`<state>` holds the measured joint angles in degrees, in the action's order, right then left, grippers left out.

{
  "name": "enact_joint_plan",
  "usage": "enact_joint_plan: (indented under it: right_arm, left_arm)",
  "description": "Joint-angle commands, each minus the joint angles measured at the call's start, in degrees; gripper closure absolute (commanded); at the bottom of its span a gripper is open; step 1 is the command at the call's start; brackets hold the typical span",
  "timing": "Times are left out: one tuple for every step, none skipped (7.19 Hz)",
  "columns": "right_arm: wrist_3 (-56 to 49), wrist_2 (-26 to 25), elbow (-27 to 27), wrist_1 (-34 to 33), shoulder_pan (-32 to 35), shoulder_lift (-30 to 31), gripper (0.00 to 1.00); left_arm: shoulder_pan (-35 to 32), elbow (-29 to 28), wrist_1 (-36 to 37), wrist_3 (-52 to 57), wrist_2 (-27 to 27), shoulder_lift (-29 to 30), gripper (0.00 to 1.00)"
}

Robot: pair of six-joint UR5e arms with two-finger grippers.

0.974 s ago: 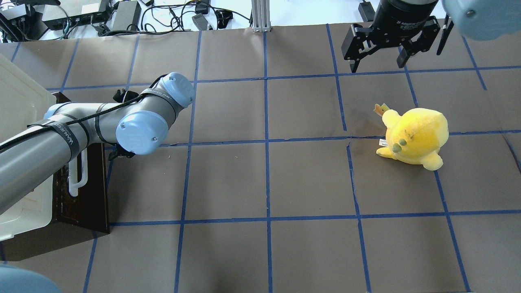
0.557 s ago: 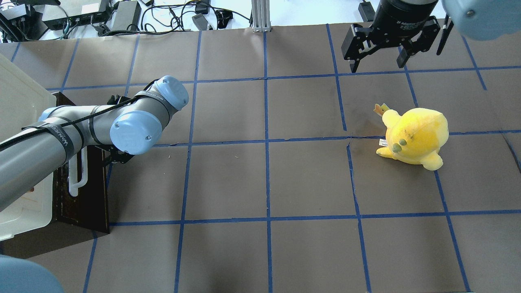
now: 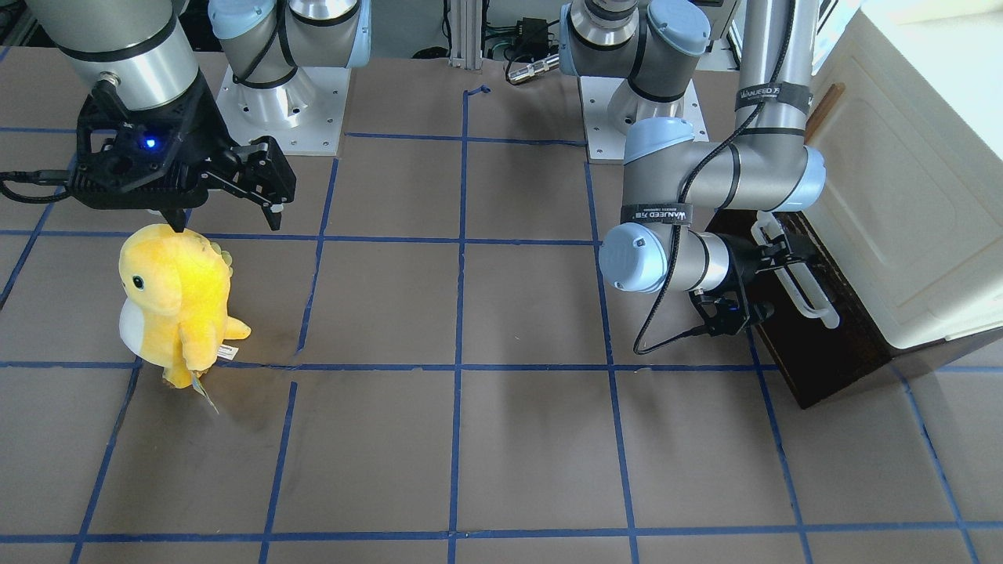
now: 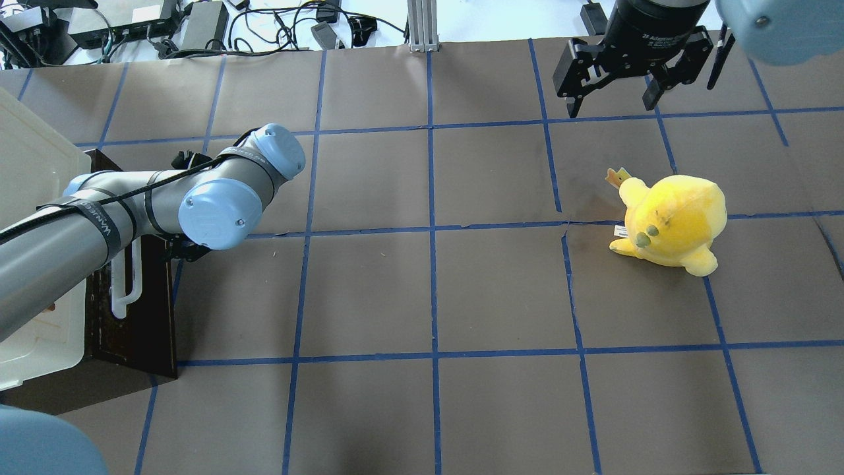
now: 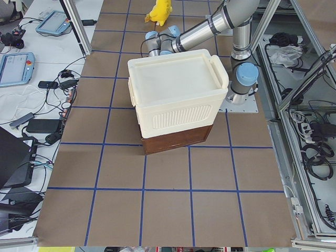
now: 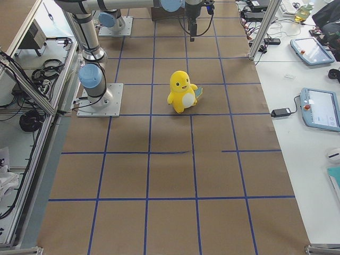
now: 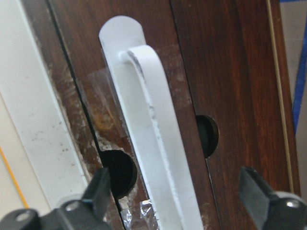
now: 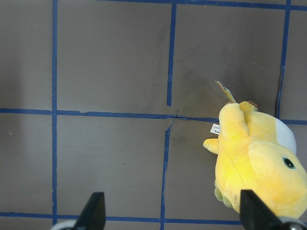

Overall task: Pull drawer sideways
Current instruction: 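Close the left gripper around the white drawer handle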

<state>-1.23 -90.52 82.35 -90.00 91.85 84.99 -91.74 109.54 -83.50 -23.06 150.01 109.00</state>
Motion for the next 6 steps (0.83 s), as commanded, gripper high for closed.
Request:
enact_joint_plan:
  right_arm:
    - [0.0,0.0,0.0,0.0,0.0,0.0,0.0]
    - [0.0,0.0,0.0,0.0,0.0,0.0,0.0]
    - [0.0,0.0,0.0,0.0,0.0,0.0,0.0]
    - [0.0,0.0,0.0,0.0,0.0,0.0,0.0]
    - [0.0,0.0,0.0,0.0,0.0,0.0,0.0]
    - [0.0,0.0,0.0,0.0,0.0,0.0,0.0]
  left_arm:
    - [0.07,-0.03,0.27,-0.05,0.1,0.33,0.25]
    - [0.07,0.05,0.27,-0.23,0.02,0.77,0.25]
    - [0.07,0.06,0.27,-0.14,0.01,0.86,0.32]
    - [0.07,-0.03,0.35,-0.14,0.1,0.86,0.33]
    - [0.07,-0.03,0.35,-0.14,0.1,0.86,0.38]
    - [0.07,-0.12,0.35,-0.14,0.1,0.86,0.4]
